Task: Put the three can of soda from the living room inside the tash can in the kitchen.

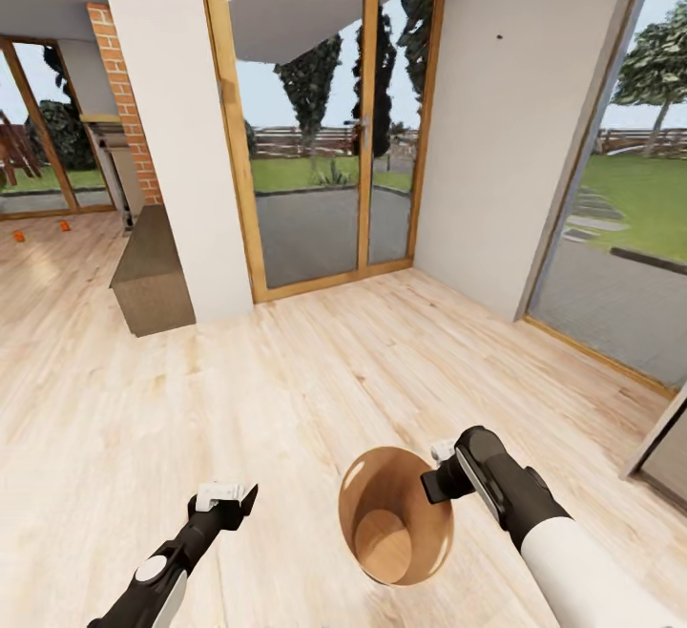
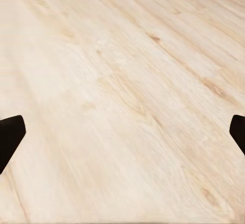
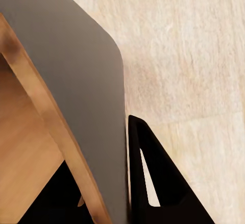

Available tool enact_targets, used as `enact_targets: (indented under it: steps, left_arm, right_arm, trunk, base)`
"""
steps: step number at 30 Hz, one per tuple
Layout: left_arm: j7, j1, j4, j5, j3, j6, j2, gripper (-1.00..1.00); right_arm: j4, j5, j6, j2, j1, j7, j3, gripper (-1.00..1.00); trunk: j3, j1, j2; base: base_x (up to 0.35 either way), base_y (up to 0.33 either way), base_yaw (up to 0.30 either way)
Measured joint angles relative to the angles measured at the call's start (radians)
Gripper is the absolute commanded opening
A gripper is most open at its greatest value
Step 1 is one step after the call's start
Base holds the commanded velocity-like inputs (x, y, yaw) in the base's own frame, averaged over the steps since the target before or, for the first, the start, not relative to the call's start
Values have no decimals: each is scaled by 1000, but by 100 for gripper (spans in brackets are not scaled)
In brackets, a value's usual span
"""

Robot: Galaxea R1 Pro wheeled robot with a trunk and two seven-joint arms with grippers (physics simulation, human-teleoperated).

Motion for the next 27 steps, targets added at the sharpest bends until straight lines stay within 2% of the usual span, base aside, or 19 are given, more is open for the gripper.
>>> enact_targets:
  steps: [8, 27]
  left_arm:
    - [0, 0, 0, 0, 0, 0, 0, 100]
    - [0, 0, 2, -1, -1, 0, 0, 100]
  right_arm:
    - [-1, -2, 0, 1, 0, 1, 0, -100]
    - [-1, 3, 0, 4, 0, 0, 3, -100]
  trunk:
    - [-6, 0, 0]
    - [-7, 0, 0]
  base:
    - [0, 0, 136]
    - [0, 0, 6]
